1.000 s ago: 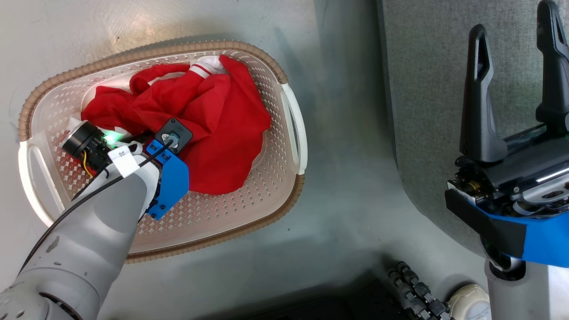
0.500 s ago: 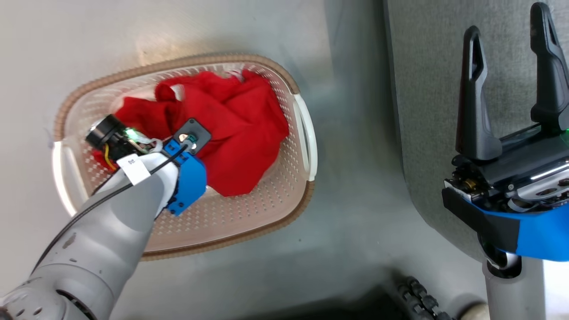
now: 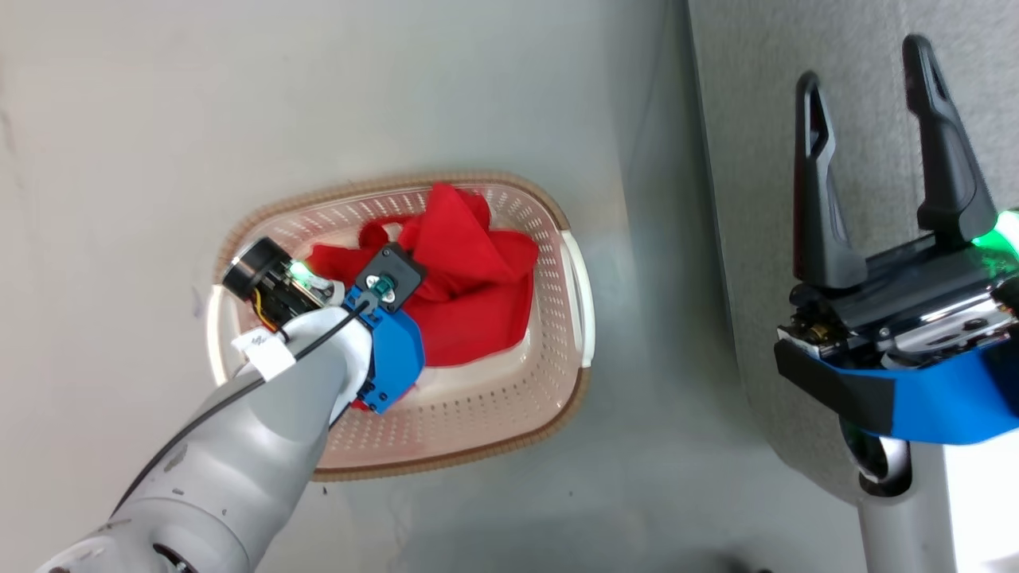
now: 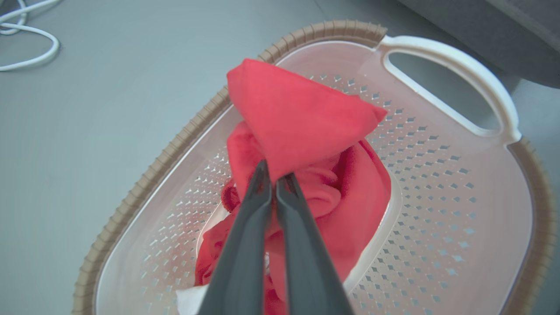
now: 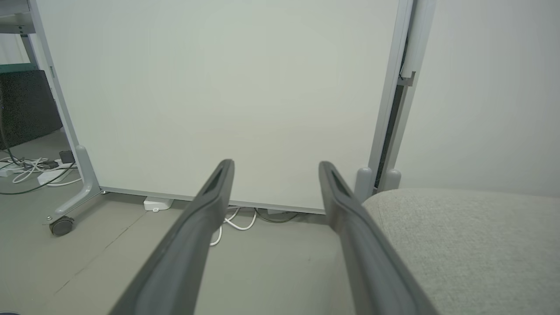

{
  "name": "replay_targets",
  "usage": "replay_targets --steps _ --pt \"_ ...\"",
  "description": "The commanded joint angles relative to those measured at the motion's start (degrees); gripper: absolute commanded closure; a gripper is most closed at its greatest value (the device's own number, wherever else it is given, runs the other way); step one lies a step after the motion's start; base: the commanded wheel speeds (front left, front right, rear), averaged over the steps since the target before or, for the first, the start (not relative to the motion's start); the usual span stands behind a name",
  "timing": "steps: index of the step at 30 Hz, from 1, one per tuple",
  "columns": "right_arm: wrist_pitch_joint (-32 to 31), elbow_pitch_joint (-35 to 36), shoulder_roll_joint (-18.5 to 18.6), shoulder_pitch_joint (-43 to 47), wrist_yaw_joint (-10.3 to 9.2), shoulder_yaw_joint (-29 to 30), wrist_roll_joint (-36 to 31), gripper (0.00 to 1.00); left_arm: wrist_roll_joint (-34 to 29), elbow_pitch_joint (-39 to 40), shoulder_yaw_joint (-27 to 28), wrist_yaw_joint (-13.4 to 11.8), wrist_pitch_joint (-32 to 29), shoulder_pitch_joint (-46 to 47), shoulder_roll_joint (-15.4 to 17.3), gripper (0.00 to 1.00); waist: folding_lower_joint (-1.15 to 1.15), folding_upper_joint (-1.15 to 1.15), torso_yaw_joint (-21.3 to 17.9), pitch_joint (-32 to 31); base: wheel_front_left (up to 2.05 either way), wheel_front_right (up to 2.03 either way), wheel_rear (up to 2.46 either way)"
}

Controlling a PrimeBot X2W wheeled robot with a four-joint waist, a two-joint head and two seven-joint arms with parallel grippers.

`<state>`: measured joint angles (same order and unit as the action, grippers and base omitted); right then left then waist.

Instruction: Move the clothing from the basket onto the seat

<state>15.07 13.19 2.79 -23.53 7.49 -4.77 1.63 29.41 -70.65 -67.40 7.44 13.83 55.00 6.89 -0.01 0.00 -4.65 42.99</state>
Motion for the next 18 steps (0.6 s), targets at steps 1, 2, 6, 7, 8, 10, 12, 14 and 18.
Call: replay_targets --steps 1,2,6,7,8,10,12,14,18 --pt "0.2 -0.4 0.2 0.8 0.01 0.1 -0.2 0.00 0.5 0.3 0.2 0.0 0.5 -0.4 0.0 1.00 0.01 0.00 -0.4 -1.1 0.00 0.00 0.00" --pt "0.2 -0.7 0.2 1.0 0.02 0.1 -0.2 0.00 0.9 0.5 0.4 0.0 0.7 -0.8 -0.1 1.00 0.01 0.00 -0.2 -2.1 0.00 0.00 0.00" --pt "0.2 -2.1 0.2 2.4 0.01 0.2 -0.3 0.00 2.3 2.2 1.1 0.0 1.4 -2.7 -0.2 1.00 0.01 0.00 0.5 -6.2 0.00 0.00 0.00" --pt "0.2 -2.4 0.2 2.8 0.01 0.3 -0.3 0.00 2.5 3.2 1.6 0.0 1.5 -3.1 -0.1 1.00 0.01 0.00 0.7 -7.4 0.00 0.00 0.00" --pt "0.2 -2.7 0.2 3.1 0.01 0.3 -0.3 0.00 2.6 4.4 2.2 0.0 1.5 -3.4 0.1 1.00 0.01 0.00 0.9 -8.3 0.00 0.00 0.00" --pt "0.2 -3.3 0.2 3.9 0.01 0.4 -0.4 0.00 2.5 7.2 3.6 -0.6 1.4 -4.9 0.8 1.00 0.01 0.00 1.3 -10.4 0.00 0.00 0.00" --pt "0.2 -4.0 0.2 4.7 0.01 0.6 -0.4 0.00 2.1 10.2 5.3 -1.2 1.4 -6.6 1.6 1.00 0.01 0.00 1.6 -12.5 0.00 0.00 0.00" --pt "0.2 -4.5 0.2 5.7 0.02 0.6 -0.4 0.00 1.5 13.0 7.0 -1.7 1.4 -8.1 2.2 1.00 0.01 0.00 2.0 -14.6 0.00 0.00 0.00" --pt "0.2 -5.6 0.2 7.4 0.02 1.0 -0.4 0.00 -0.4 18.9 10.4 -2.5 1.4 -11.2 3.2 1.00 0.01 0.00 2.9 -18.6 0.00 0.00 0.00"
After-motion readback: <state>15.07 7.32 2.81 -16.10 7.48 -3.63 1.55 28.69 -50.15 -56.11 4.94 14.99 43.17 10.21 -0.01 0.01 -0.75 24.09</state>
